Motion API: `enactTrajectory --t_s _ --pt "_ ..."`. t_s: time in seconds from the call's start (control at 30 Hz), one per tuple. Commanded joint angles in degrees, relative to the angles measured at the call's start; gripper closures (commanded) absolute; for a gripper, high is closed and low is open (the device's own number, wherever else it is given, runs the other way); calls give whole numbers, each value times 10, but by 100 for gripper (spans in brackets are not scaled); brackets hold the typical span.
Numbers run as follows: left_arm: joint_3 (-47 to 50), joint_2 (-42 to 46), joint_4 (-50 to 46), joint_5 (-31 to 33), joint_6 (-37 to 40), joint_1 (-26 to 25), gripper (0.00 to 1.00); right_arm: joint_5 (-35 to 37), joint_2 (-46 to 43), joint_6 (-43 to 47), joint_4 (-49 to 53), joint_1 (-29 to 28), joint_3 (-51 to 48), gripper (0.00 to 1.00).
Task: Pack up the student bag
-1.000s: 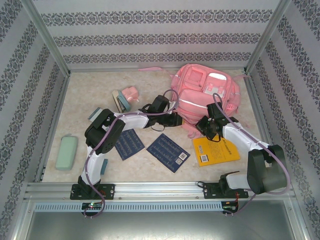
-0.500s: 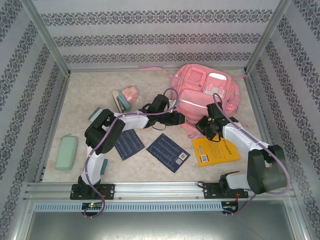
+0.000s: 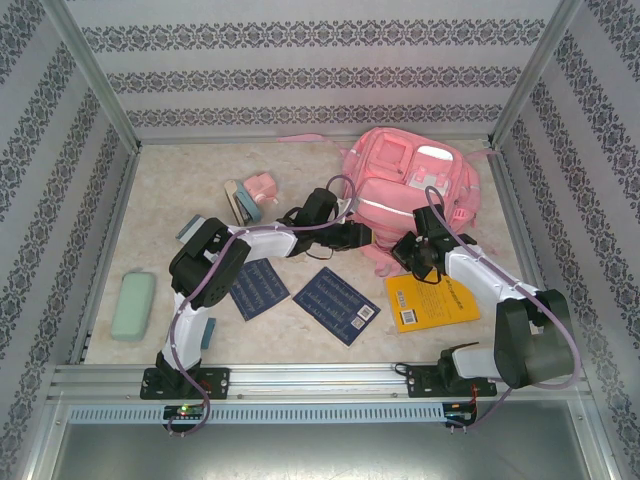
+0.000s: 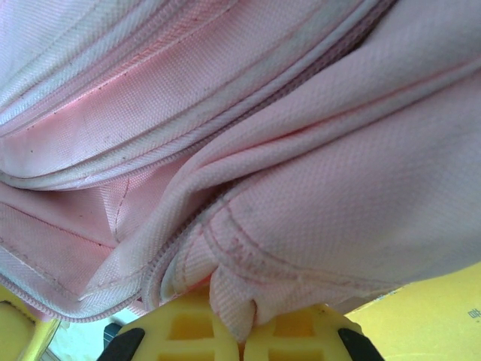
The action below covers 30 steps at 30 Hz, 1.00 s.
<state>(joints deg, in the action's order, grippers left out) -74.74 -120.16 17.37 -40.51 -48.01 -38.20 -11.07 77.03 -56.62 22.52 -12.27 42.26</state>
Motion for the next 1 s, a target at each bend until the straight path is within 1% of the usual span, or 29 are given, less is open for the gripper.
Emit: enactTrajectory --t_s 0.0,0.03,0.07,0.13,0.2,0.23,0.27,0.47,0.5,0.53,0.6,0.67,0.83,0.97 --pt "11 1 54 -7 -28 -4 61 -12 -3 8 -1 -10 4 95" --pt "12 -1 54 -6 -29 -4 60 -13 -3 7 -2 -10 4 95" --pt "12 -2 51 -4 -30 -4 62 -13 -3 8 -1 -10 4 95" --pt "11 -3 45 -1 -30 -4 73 -13 -3 9 -1 -10 5 95" --pt "13 -2 40 4 -30 -3 78 -12 -4 9 1 -10 5 95" --pt "14 0 37 8 -29 -3 85 -12 -5 9 0 -10 5 95" --pt "15 2 33 10 -28 -3 89 -12 -5 9 1 -10 5 95" --pt "21 9 18 18 -25 -1 92 -12 -4 9 0 -10 5 95" --pt "20 9 15 19 -24 -2 95 -12 -3 9 0 -10 5 95" --pt "18 9 6 23 -19 -1 100 -12 -4 9 0 -10 6 95" --pt "6 12 -39 35 4 0 100 -12 -4 10 2 -9 7 95" --pt "-10 17 -103 60 37 0 100 -11 -7 12 3 -9 8 100" --pt "-56 21 -254 119 116 9 100 -5 -17 18 9 -4 5 100" --pt "-120 7 -396 199 192 11 100 -1 -23 21 12 4 -4 100"
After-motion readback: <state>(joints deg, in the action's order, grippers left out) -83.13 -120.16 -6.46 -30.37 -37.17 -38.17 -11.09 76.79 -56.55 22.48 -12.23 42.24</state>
